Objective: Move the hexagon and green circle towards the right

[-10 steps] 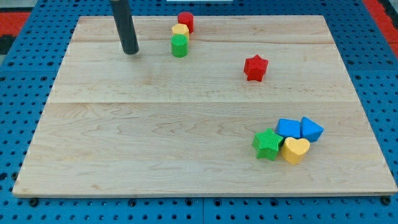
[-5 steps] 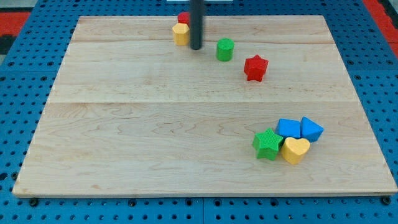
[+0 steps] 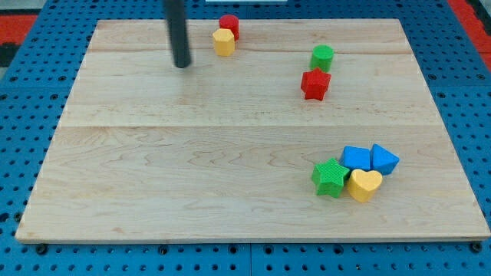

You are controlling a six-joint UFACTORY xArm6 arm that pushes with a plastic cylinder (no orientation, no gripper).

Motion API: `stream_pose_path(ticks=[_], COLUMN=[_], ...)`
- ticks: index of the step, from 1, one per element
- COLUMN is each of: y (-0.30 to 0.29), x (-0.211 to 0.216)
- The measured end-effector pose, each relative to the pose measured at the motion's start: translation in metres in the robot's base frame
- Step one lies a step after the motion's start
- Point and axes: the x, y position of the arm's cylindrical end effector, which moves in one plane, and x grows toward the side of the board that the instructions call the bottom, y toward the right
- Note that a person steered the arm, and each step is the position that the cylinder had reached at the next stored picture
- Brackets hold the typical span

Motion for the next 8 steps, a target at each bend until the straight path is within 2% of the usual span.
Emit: stream_pose_path(ticks=[1,3,5,6,8], y=[0.024,0.159,0.117,0.172,0.212], x=[-0.046,-0.038,-0.034,-0.035,-0.039])
